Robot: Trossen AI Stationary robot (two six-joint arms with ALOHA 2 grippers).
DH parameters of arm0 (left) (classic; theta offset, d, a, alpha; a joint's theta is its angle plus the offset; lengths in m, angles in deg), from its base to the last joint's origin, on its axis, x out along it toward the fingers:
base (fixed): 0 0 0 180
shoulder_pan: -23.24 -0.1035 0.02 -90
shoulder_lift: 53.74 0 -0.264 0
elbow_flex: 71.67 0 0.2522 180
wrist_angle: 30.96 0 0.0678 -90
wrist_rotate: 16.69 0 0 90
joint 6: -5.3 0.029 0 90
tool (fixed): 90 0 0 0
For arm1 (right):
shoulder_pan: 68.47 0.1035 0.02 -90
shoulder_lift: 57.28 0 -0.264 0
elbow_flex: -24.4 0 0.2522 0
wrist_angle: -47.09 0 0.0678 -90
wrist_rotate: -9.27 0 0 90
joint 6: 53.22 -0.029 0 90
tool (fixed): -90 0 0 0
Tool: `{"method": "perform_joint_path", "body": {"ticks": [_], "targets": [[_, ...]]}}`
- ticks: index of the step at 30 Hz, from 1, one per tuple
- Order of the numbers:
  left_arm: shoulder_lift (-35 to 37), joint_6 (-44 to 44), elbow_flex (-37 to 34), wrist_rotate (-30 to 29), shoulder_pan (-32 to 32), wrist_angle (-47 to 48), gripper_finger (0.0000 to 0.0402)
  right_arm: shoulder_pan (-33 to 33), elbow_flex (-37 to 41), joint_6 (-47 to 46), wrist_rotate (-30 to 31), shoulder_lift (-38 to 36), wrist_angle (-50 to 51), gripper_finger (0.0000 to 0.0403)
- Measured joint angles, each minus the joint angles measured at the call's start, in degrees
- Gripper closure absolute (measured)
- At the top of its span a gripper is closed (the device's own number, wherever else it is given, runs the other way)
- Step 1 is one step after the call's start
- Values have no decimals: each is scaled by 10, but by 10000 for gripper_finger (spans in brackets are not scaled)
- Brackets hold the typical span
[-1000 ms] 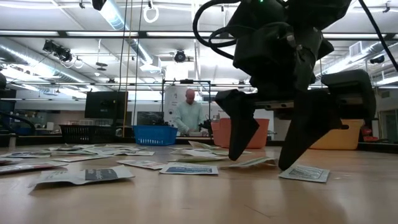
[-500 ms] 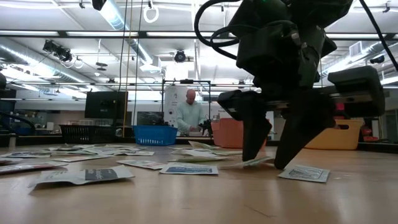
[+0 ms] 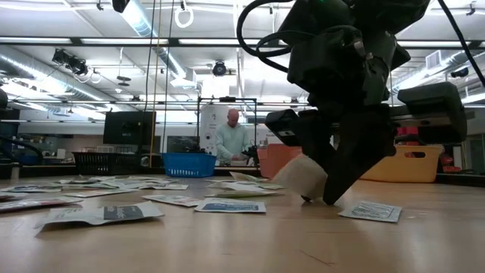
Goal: Pick & Place First Aid Supplies
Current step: Put the bandage into the yellow bin
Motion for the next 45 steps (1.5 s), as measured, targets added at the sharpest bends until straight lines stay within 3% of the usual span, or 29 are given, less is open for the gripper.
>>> {"method": "perform_joint_path", "body": {"ticks": [13,30,45], "targets": [[0,0,0,0,0,0,296,-1,3,1,10,-13,7,343],[0,0,0,0,0,-4,296,-10,2,-6,104,-100,117,360],[0,0,0,0,0,-5,296,-56,1,-153,202,-231,233,360]]}}
